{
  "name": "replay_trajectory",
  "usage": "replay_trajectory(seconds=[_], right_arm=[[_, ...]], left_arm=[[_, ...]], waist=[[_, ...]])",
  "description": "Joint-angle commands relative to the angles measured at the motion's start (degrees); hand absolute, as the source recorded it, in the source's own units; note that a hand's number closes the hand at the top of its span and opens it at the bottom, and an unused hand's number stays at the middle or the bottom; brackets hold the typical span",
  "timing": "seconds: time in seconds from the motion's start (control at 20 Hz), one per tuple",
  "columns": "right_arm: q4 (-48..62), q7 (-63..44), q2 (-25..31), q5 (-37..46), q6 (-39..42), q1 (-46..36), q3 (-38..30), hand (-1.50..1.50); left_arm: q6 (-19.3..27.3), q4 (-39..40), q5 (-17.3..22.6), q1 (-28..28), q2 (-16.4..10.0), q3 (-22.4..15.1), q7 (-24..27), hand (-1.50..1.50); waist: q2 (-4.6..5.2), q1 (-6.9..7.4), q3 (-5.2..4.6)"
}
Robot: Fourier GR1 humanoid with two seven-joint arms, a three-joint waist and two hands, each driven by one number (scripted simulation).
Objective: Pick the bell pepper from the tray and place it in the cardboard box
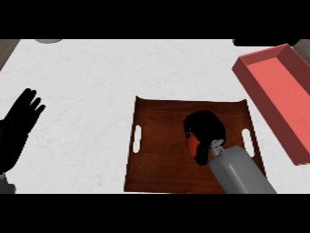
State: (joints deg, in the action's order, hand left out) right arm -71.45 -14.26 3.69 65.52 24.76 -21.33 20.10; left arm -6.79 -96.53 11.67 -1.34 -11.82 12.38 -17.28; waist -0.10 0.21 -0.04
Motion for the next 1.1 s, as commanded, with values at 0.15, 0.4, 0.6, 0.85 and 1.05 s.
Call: replay_trajectory(seconds=[0.15,0.4,0.6,0.85,1.05], right_arm=[[9.32,-7.83,-1.39,-2.79,-2.25,-10.45,-14.48,1.50],[19.78,-12.82,-1.41,-3.27,-10.65,-16.40,-22.13,1.50],[26.09,-13.99,-1.89,1.22,-19.90,-19.89,-20.80,1.50],[18.28,-14.55,0.37,1.13,-17.62,-23.12,-20.26,1.50],[6.11,-20.45,-3.49,3.53,-15.11,-22.89,-15.60,1.50]], left_arm=[[0.28,3.69,0.49,-4.86,-0.73,0.93,-0.66,0.00],[0.66,1.64,-1.51,-1.91,0.98,-1.44,-0.29,0.00],[0.58,-3.19,-0.75,1.94,2.24,-1.85,-0.81,0.00],[-1.16,2.17,-0.29,-0.78,-0.07,0.33,0.82,0.00],[-0.22,0.00,0.14,-0.15,0.14,0.69,-0.88,0.00]], waist=[[0.63,0.05,0.04],[0.50,0.74,0.07],[0.34,1.06,0.07],[0.10,0.05,0.04],[-0.38,-0.57,0.02]])
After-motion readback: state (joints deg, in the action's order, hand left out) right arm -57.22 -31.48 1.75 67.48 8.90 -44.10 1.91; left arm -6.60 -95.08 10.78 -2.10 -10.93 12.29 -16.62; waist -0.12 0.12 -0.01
